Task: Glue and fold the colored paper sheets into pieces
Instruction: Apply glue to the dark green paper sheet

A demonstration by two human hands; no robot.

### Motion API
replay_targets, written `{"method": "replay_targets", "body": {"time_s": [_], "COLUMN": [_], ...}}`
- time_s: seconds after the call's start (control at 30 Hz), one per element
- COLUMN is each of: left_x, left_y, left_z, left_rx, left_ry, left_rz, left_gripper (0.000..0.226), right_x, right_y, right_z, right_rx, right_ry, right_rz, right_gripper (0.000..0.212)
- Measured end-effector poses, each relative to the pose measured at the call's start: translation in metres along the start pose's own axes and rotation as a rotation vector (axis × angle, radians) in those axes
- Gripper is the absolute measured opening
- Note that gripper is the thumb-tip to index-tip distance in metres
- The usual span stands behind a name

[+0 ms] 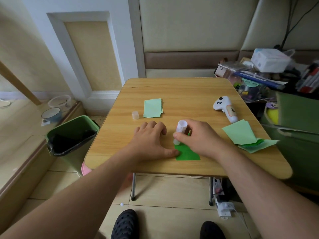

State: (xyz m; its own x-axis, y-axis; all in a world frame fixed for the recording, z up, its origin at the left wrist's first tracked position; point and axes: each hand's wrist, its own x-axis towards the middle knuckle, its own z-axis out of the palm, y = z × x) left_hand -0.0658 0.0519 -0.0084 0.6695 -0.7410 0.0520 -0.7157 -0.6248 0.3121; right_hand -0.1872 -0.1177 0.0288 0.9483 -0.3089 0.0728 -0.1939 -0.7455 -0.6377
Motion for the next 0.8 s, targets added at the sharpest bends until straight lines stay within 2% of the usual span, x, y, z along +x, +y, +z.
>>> {"method": "replay_targets", "body": {"time_s": [0.47, 0.67, 0.8], "left_x": [0.0, 0.001, 0.001], "left_y": [-0.002, -0.003, -0.002], "left_z": [-0.001, 0.0, 0.0], "left_rx": [0.006, 0.013, 0.012], "left_ry": [-0.005, -0.011, -0.006], "left_rz": [0.027, 0.024, 0.012], "left_gripper": [0.074, 0.076, 0.077], "right_x": [-0.004, -0.003, -0.004], "right_y": [0.017, 0.006, -0.006], "right_z": [-0.03, -0.019, -0.006], "right_rx": [-0.118, -0.028, 0.015], "right_ry": [-0.006, 0.087, 0.05], "right_rz": [0.098, 0.043, -0.016], "right_gripper": [0.016, 0.02, 0.022]}}
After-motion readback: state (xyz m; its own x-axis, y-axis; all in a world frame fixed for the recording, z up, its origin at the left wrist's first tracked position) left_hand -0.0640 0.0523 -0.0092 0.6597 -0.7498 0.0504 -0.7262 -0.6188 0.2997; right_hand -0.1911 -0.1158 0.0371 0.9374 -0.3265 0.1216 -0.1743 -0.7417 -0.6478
